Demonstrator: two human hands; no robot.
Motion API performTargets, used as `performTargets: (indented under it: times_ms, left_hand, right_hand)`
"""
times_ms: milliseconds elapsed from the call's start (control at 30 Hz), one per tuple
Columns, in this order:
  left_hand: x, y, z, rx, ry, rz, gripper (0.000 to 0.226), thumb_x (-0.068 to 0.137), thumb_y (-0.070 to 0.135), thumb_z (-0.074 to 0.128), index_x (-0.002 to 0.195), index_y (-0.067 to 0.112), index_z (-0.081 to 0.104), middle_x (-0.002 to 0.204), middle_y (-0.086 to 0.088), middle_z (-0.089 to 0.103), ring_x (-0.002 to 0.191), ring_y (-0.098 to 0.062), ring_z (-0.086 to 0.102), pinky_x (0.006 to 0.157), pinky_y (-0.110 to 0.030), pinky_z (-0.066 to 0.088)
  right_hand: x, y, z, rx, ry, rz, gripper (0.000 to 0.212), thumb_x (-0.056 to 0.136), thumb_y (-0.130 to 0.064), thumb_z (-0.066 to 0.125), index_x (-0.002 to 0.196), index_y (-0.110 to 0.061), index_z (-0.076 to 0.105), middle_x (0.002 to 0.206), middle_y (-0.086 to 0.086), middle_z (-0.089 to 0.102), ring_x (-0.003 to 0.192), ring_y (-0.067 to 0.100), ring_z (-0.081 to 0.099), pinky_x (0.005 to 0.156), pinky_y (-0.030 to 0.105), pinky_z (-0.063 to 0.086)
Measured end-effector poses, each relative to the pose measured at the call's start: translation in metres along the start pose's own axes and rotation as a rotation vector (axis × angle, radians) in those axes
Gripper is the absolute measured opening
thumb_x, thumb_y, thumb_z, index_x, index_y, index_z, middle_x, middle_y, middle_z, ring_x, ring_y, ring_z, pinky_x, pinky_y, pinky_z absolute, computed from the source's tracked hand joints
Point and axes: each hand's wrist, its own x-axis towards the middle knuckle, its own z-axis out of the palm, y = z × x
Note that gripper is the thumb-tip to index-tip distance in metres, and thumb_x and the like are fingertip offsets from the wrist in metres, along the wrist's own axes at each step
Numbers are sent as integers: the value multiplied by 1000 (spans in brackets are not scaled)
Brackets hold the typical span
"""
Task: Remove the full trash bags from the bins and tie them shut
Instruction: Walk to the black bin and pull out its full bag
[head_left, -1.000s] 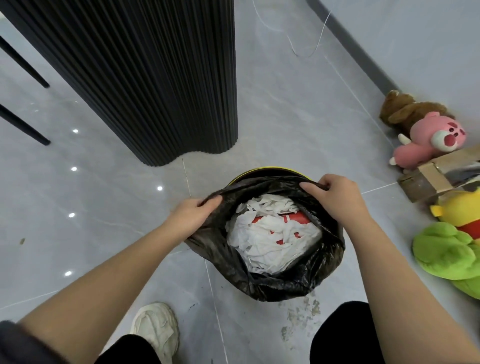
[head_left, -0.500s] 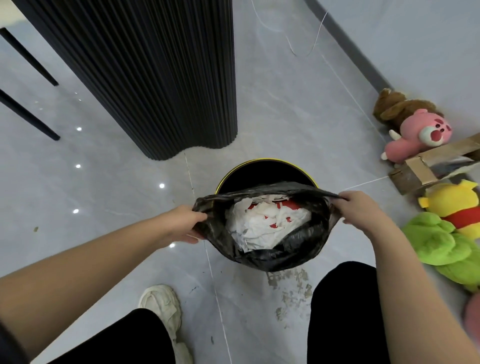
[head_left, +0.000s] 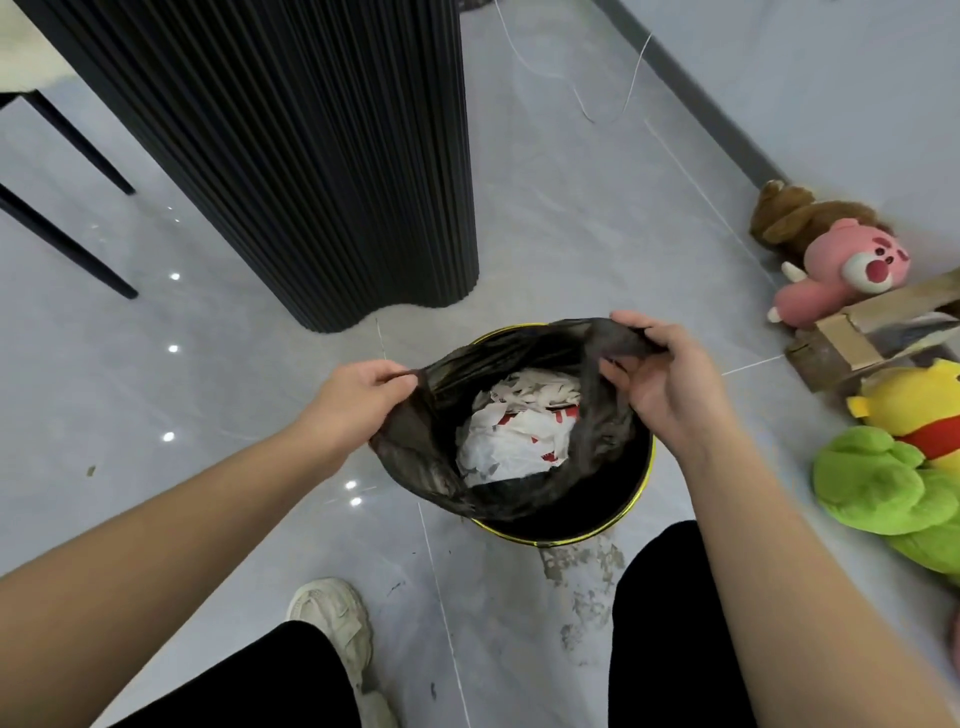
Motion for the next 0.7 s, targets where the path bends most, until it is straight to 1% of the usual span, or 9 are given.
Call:
performTargets:
  times_ms: [100, 167, 267, 333, 367, 467, 567, 633, 700]
  left_hand:
    - [4, 7, 4, 54, 119, 81, 23, 95, 11, 49, 80, 18, 65, 81, -8, 66, 63, -14, 60, 55, -17, 51]
    - [6, 9, 10, 54, 117, 122, 19, 96, 19, 48, 95, 13, 66, 84, -5, 65, 70, -12, 62, 59, -15, 53]
    - [4, 7, 14, 431, 7, 231, 59, 82, 58, 58, 128, 22, 49, 110, 8, 59, 103, -13, 59, 90, -35, 50]
    - [6, 1, 17, 765, -24, 318, 77, 70, 62, 68, 132, 24, 43, 117, 7, 54, 110, -15, 55, 92, -38, 49]
    - [9, -2, 18, 877, -19, 359, 67, 71, 55, 71, 124, 22, 48, 114, 6, 57, 107, -17, 57, 86, -35, 50]
    - [18, -8, 18, 854, 44, 407, 14, 81, 22, 67, 84, 22, 54, 77, 5, 60, 75, -18, 59, 57, -24, 40]
    - [21, 2, 17, 609, 27, 459, 15, 78, 10, 67, 74, 20, 56, 63, 8, 56, 59, -4, 52, 51, -11, 37]
    - [19, 14, 16, 525, -10, 509, 15, 77, 7, 68, 72, 18, 59, 64, 4, 61, 58, -4, 54, 56, -9, 42]
    - [21, 19, 13, 472, -42, 531, 20, 76, 6, 69, 69, 21, 58, 66, 0, 65, 60, -10, 61, 60, -15, 48]
  right_hand:
    - [8, 10, 0, -296, 14, -148, 22, 92, -21, 51, 106, -15, 67, 107, 2, 67, 101, 15, 65, 86, 31, 51]
    - [5, 16, -6, -609, -15, -275, 26, 88, -29, 62, 114, -23, 63, 112, -6, 66, 105, 5, 61, 92, 26, 48]
    - [-1, 18, -22, -1057, -36, -341, 46, 66, -37, 83, 103, -27, 58, 95, -13, 64, 87, 1, 59, 76, 13, 44]
    - [-3, 19, -28, -1305, 5, -355, 44, 59, -36, 86, 81, -22, 51, 71, -12, 54, 66, 5, 49, 56, 14, 36]
    - [-2, 19, -29, -1383, 27, -399, 46, 60, -33, 86, 70, -21, 44, 63, -10, 46, 60, 11, 43, 53, 23, 32]
    - [1, 24, -22, -1348, -77, -632, 45, 63, -9, 67, 60, -26, 25, 58, -9, 33, 59, 19, 31, 54, 32, 23]
    - [5, 37, -3, -1152, -247, -603, 31, 63, -1, 51, 65, -25, 32, 62, -7, 38, 63, 13, 33, 57, 35, 30]
    - [11, 55, 11, -1038, -375, -447, 36, 72, 0, 61, 81, -31, 46, 81, -7, 56, 75, 7, 51, 73, 33, 45]
    - [17, 75, 26, -949, -538, -287, 58, 76, 1, 69, 120, -31, 50, 111, -4, 63, 102, 8, 62, 94, 27, 47]
